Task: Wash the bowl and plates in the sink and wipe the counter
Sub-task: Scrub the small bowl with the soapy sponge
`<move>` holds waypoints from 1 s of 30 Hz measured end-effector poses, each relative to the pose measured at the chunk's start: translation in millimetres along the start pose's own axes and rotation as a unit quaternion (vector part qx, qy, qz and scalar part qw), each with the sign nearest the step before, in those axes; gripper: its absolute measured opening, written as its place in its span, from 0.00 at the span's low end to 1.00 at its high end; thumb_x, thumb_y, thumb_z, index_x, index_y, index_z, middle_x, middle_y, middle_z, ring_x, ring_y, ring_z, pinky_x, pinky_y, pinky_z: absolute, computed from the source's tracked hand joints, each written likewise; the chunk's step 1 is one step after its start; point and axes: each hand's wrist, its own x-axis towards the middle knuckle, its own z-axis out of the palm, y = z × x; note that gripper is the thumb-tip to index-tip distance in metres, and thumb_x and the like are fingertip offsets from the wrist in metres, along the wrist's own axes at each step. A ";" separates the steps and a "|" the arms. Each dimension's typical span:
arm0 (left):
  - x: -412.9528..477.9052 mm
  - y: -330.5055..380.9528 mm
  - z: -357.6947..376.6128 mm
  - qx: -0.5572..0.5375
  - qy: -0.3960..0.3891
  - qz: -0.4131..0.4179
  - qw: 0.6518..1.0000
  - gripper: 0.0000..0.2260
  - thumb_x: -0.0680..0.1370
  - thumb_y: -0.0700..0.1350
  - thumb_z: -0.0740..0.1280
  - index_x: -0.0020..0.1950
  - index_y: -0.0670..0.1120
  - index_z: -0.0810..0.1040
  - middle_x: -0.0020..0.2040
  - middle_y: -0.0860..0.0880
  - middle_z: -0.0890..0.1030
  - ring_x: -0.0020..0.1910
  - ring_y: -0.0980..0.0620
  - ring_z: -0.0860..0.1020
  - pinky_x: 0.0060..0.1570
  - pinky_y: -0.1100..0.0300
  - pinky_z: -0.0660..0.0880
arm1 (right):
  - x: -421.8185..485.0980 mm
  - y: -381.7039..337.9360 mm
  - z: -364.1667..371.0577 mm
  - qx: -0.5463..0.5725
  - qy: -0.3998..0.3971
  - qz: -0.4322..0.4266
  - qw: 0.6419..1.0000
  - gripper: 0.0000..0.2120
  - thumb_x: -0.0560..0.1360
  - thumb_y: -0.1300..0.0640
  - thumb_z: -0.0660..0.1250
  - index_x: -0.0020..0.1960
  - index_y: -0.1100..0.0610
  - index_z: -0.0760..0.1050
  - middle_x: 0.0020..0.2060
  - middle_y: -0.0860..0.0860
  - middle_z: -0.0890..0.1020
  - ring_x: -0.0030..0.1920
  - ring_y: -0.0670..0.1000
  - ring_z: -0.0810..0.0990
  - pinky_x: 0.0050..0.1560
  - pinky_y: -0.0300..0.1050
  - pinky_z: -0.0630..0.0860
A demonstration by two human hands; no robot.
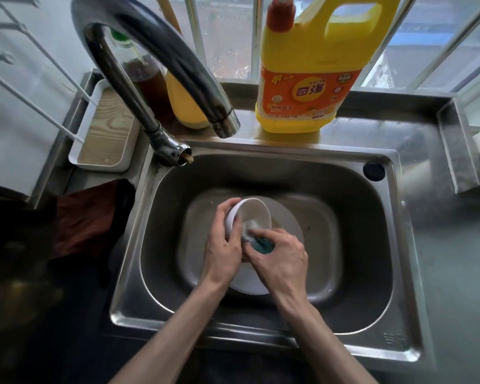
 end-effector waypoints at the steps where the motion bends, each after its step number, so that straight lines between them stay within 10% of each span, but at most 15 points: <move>1: 7.4 -0.5 -5.0 0.049 -0.011 0.022 0.999 0.10 0.85 0.51 0.62 0.67 0.58 0.75 0.60 0.59 0.79 0.60 0.54 0.80 0.51 0.41 0.83 | 0.8 0.8 -3.5 0.031 -0.044 -0.004 0.999 0.16 0.70 0.39 0.77 0.56 0.42 0.86 0.48 0.43 0.85 0.52 0.48 0.80 0.56 0.48 0.79; 5: 32.6 11.9 -26.6 0.182 -0.098 0.031 0.978 0.15 0.84 0.61 0.56 0.65 0.60 0.76 0.56 0.58 0.81 0.56 0.59 0.80 0.55 0.47 0.81 | 14.9 2.3 -18.6 -0.014 -0.150 -0.059 0.987 0.15 0.70 0.39 0.78 0.55 0.42 0.87 0.50 0.42 0.84 0.55 0.48 0.74 0.57 0.49 0.74; 11: 68.4 31.9 -37.9 0.274 -0.233 -0.072 0.930 0.15 0.82 0.67 0.56 0.54 0.64 0.79 0.55 0.51 0.84 0.57 0.46 0.82 0.56 0.46 0.80 | 28.6 4.4 -19.6 -0.203 0.037 -0.316 0.926 0.07 0.66 0.57 0.77 0.44 0.51 0.82 0.57 0.52 0.81 0.57 0.59 0.75 0.55 0.54 0.70; 16: 69.5 50.5 -49.3 0.199 -0.307 -0.191 0.911 0.31 0.69 0.80 0.61 0.61 0.62 0.82 0.56 0.49 0.86 0.55 0.48 0.85 0.59 0.39 0.80 | 32.8 3.6 -18.5 -0.168 0.067 -0.353 0.918 0.08 0.72 0.58 0.70 0.50 0.52 0.83 0.63 0.55 0.80 0.61 0.58 0.76 0.57 0.53 0.74; 20: 54.4 52.9 -53.5 0.150 -0.317 -0.163 0.922 0.11 0.82 0.53 0.68 0.64 0.61 0.79 0.58 0.52 0.82 0.56 0.51 0.83 0.50 0.41 0.84 | 25.4 4.6 -13.2 -0.132 0.087 -0.260 0.953 0.15 0.66 0.60 0.78 0.51 0.48 0.84 0.57 0.51 0.82 0.53 0.56 0.79 0.48 0.48 0.76; 24: 41.7 45.6 -50.4 0.099 -0.249 -0.169 0.949 0.26 0.80 0.30 0.63 0.70 0.56 0.72 0.62 0.49 0.74 0.59 0.46 0.78 0.41 0.44 0.85 | 13.9 5.6 -15.3 -0.075 0.090 -0.166 0.979 0.18 0.67 0.54 0.80 0.55 0.43 0.82 0.56 0.47 0.79 0.52 0.52 0.80 0.42 0.43 0.76; 30: 41.9 23.1 -43.2 0.234 -0.106 -0.166 0.952 0.24 0.75 0.30 0.65 0.67 0.50 0.71 0.59 0.47 0.73 0.58 0.43 0.75 0.41 0.46 0.85 | 8.1 -1.3 -16.5 0.089 0.098 -0.049 0.990 0.21 0.73 0.46 0.77 0.62 0.38 0.74 0.52 0.42 0.78 0.49 0.43 0.80 0.48 0.49 0.81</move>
